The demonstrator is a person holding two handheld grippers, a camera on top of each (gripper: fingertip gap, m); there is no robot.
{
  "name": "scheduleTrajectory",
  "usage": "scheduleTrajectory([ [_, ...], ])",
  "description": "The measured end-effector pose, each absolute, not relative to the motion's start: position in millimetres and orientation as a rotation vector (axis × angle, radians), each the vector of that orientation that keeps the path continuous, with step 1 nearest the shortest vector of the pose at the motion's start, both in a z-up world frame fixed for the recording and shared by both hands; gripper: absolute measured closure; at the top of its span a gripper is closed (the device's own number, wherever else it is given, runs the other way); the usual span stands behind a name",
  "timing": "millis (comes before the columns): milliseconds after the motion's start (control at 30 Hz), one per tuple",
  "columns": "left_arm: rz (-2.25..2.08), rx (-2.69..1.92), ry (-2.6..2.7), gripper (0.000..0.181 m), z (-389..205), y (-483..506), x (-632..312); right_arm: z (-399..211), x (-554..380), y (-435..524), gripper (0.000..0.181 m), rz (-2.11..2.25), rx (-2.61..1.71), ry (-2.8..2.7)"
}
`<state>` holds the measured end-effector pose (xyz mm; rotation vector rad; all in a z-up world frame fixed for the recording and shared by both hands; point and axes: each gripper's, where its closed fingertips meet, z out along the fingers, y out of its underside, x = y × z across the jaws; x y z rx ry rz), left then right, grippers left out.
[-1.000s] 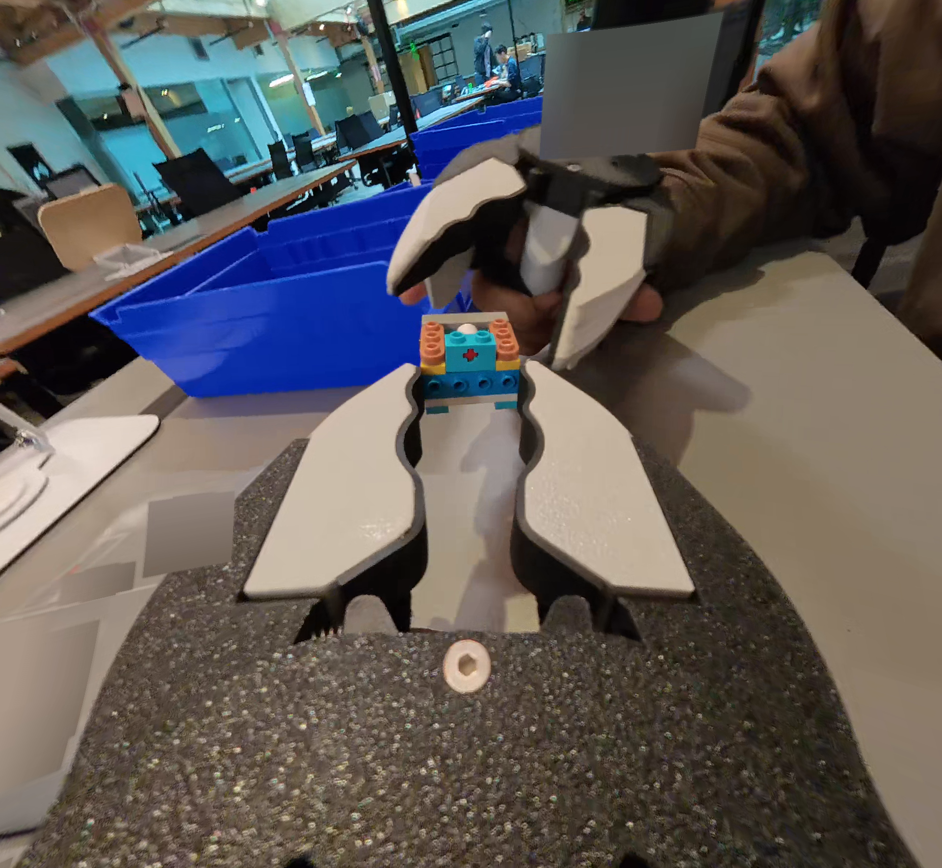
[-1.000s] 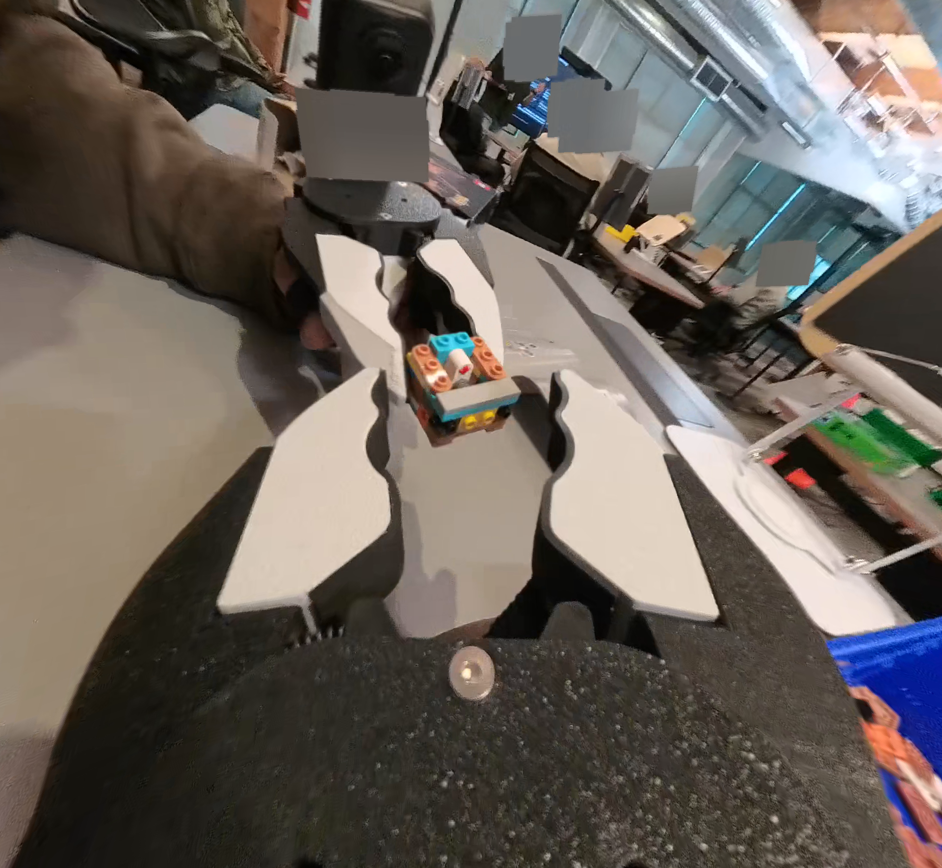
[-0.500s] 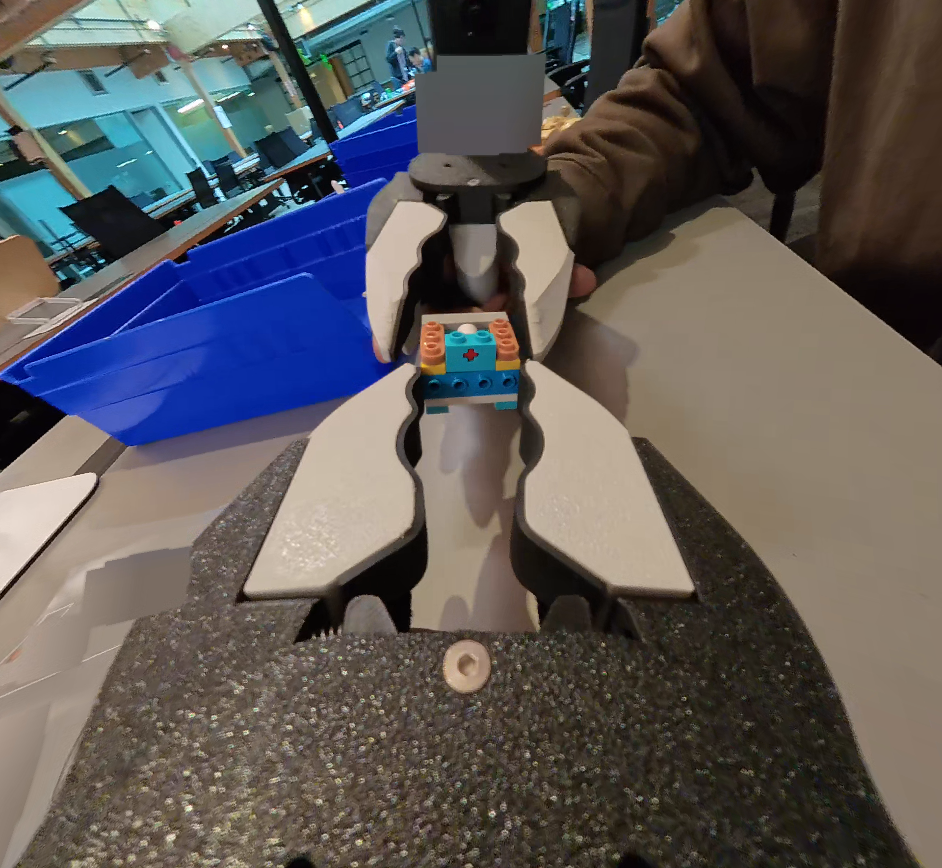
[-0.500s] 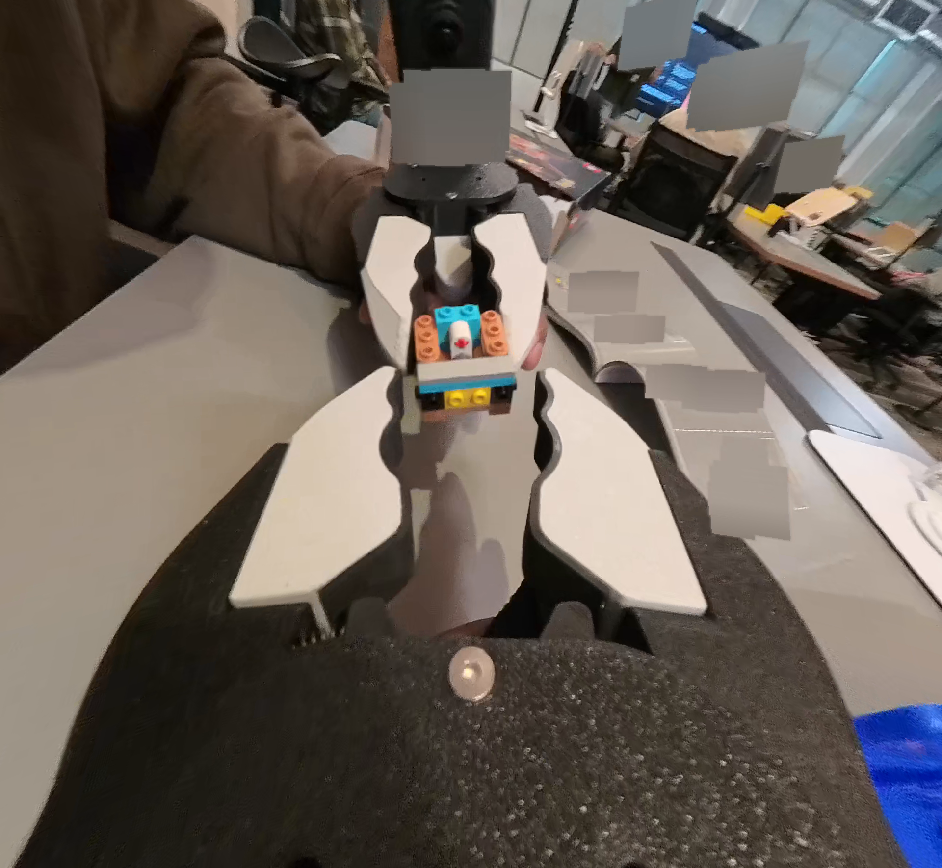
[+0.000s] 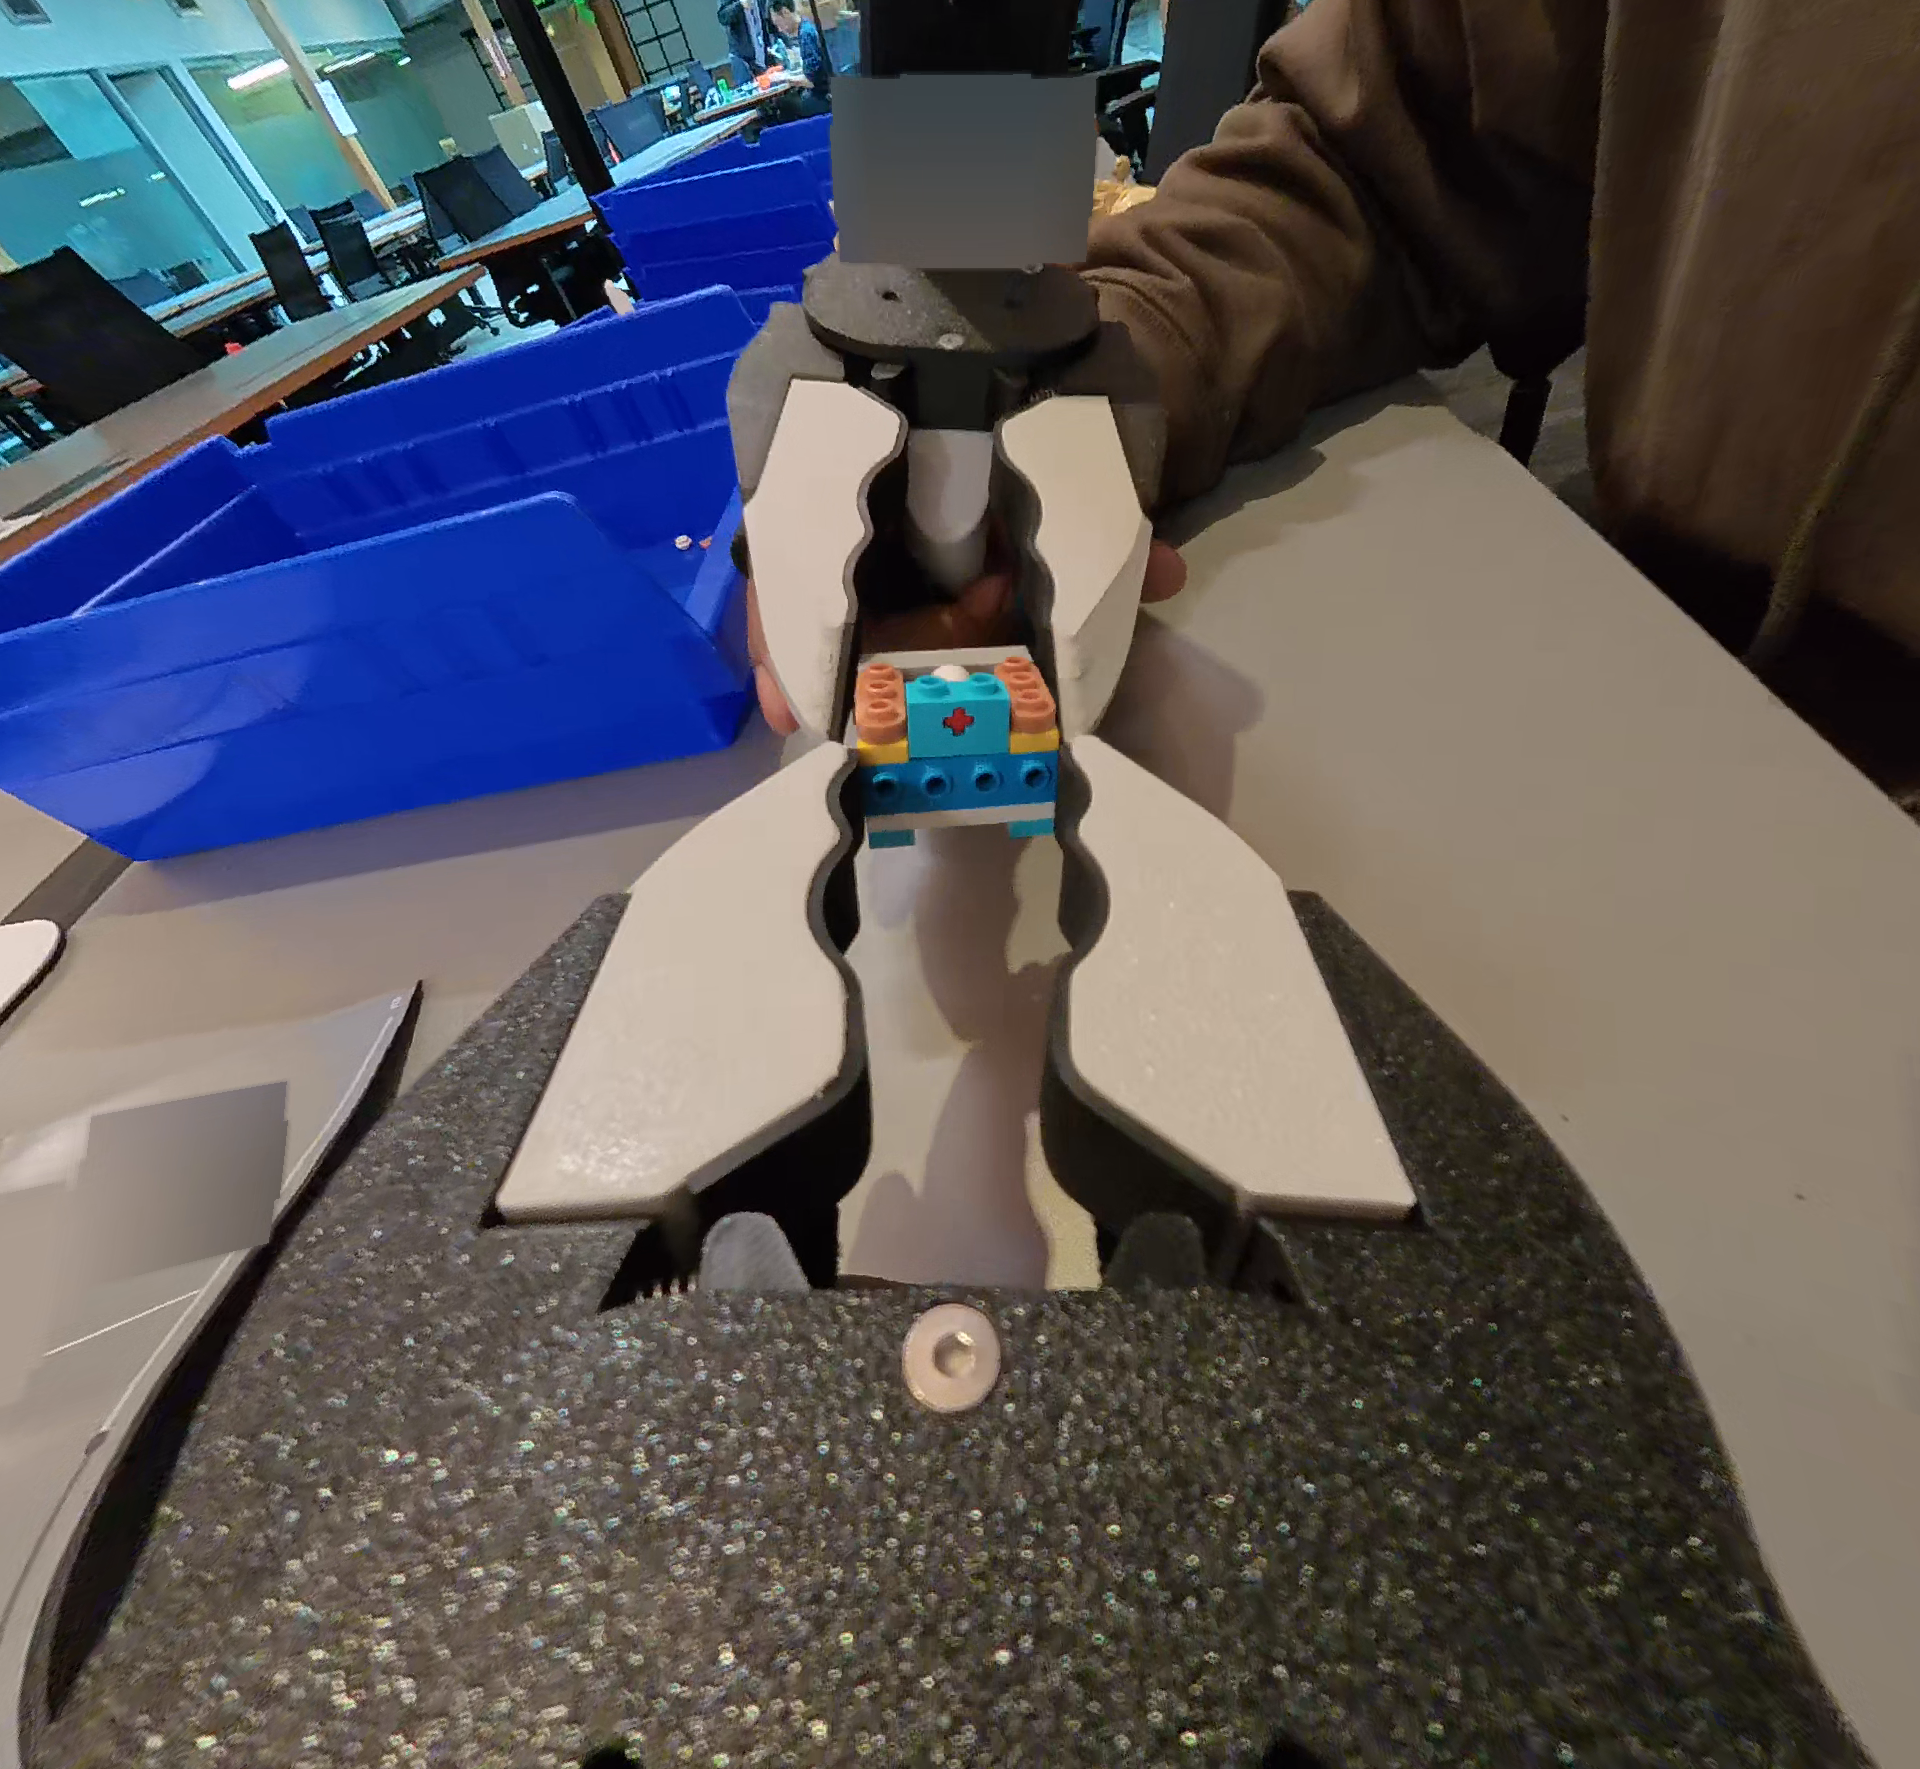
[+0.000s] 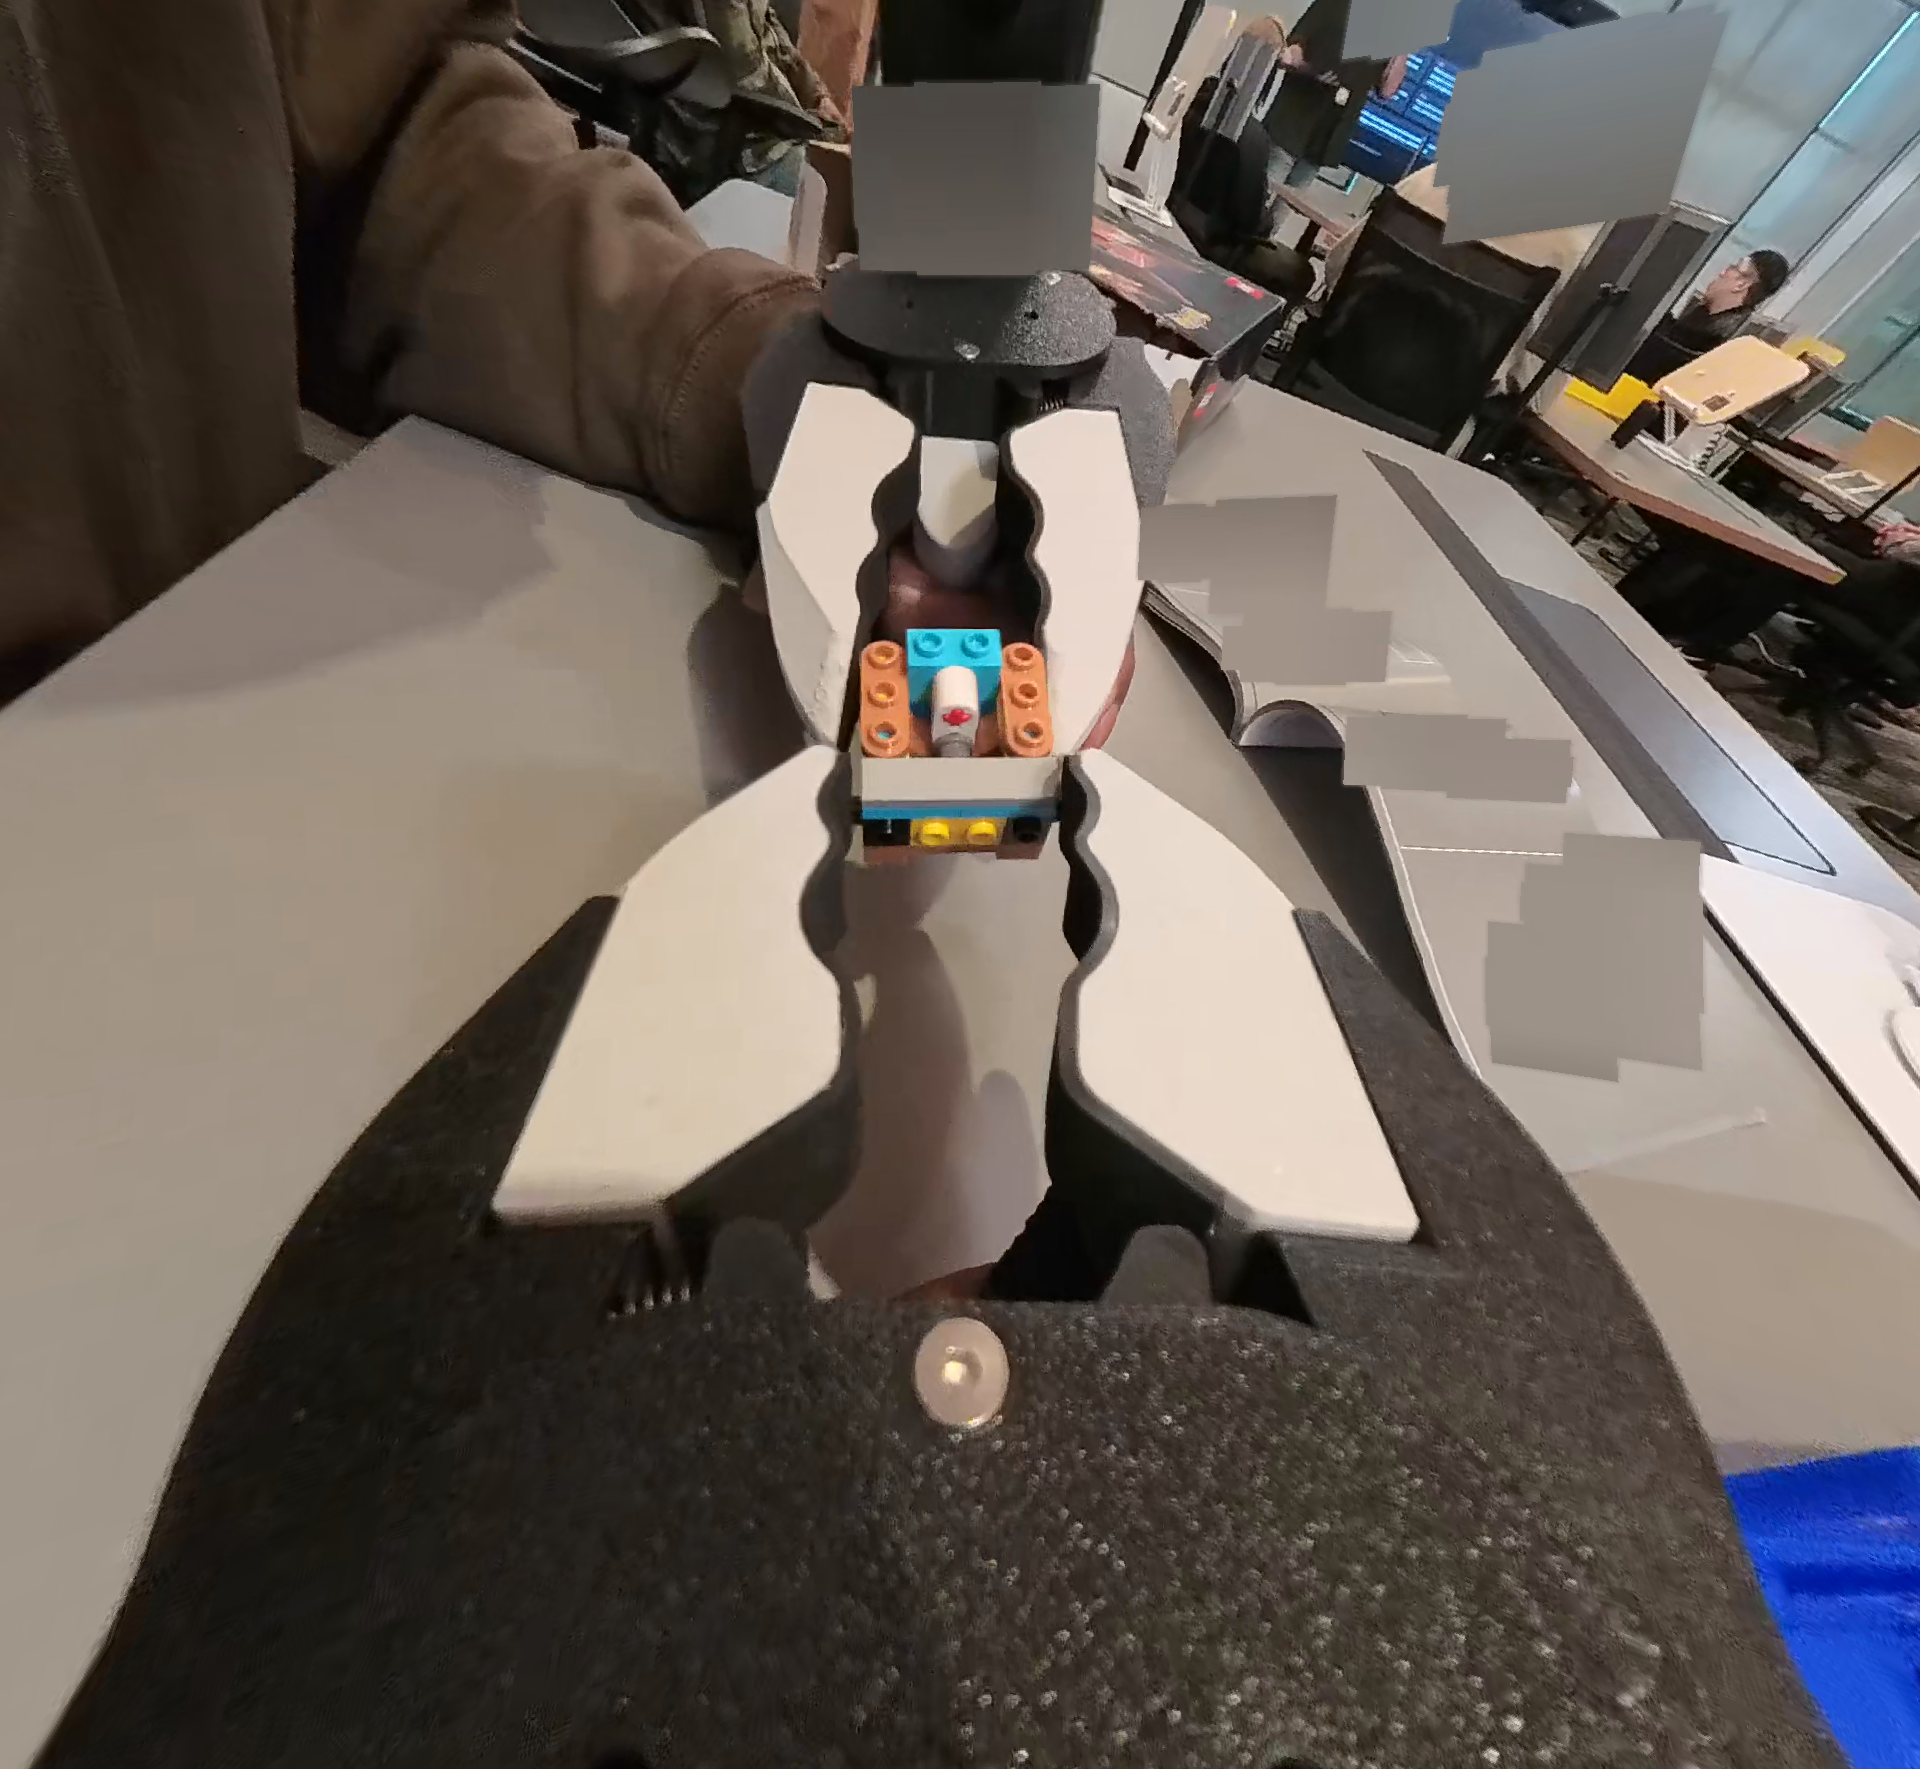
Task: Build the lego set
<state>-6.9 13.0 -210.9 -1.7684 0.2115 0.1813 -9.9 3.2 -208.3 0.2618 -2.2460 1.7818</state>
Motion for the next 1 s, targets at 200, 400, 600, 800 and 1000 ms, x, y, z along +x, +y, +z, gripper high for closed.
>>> scheduleTrajectory([
  [200, 0.216, -1.779, 0.173, 0.146, -211.8, 14.4, -12.7, -208.6, -14.8, 5.5, 0.144, 1.792, 0.210, -2.277],
  [400, 0.254, -1.743, 0.119, 0.146, -205.7, 10.8, -19.5, -220.1, -26.0, 9.9, 0.144, 1.690, 0.133, -2.386],
  [600, 0.258, -1.678, 0.029, 0.146, -194.5, 2.5, -31.2, -240.1, -41.8, 16.6, 0.144, 1.535, 0.018, -2.516],
  [800, 0.276, -1.644, 0.011, 0.148, -190.5, 3.4, -33.3, -258.4, -47.4, 18.5, 0.144, 1.363, -0.052, -2.625],
  [1000, 0.250, -1.590, -0.069, 0.149, -182.9, -2.6, -43.1, -271.5, -46.9, 18.7, 0.143, 1.259, -0.060, -2.720],
])
